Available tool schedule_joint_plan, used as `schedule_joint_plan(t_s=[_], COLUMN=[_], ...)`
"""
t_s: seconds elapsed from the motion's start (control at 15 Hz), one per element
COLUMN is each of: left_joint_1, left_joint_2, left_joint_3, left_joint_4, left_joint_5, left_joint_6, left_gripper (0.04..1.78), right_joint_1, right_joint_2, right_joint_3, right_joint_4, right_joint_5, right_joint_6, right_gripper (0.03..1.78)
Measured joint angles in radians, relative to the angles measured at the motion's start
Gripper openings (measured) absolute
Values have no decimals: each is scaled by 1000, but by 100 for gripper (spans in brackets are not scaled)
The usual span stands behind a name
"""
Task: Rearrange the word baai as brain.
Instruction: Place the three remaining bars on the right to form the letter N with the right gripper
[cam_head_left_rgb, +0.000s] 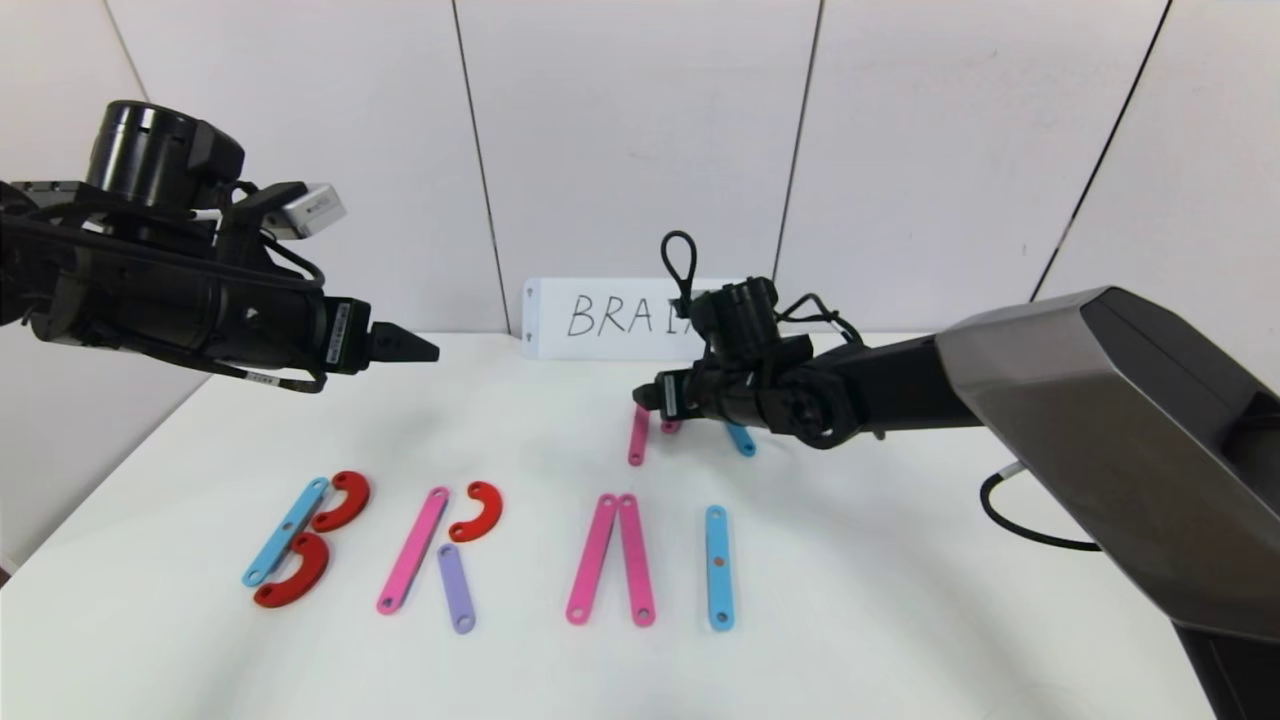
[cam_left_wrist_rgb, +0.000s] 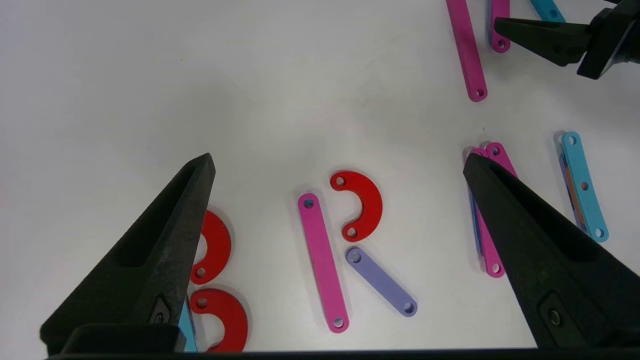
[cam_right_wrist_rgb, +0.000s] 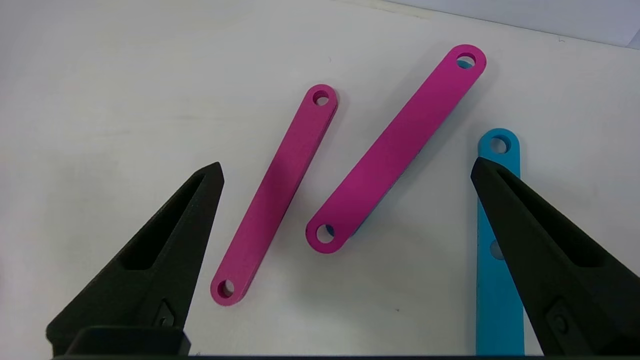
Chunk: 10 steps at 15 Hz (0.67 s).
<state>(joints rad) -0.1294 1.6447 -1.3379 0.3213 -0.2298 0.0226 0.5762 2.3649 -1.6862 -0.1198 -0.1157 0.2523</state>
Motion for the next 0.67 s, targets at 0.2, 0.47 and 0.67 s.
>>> schedule_joint_plan(t_s=[0.2, 0.47, 0.67], left_joint_1=[-1, -11, -14], left_joint_2=[0, 1, 1], left_joint_3=[2, 5, 6], left_joint_4=[1, 2, 2], left_joint_5=[-1, -1, -1], left_joint_6=[1, 0, 0], left_gripper=[174, 174, 174], right_joint_1=[0, -13, -16], right_joint_2=[43, 81, 96], right_joint_3=[-43, -71, -83], right_joint_4=[1, 0, 2], right_joint_5=[-15, -16, -16], right_joint_6=[8, 31, 36], right_gripper=[173, 173, 173])
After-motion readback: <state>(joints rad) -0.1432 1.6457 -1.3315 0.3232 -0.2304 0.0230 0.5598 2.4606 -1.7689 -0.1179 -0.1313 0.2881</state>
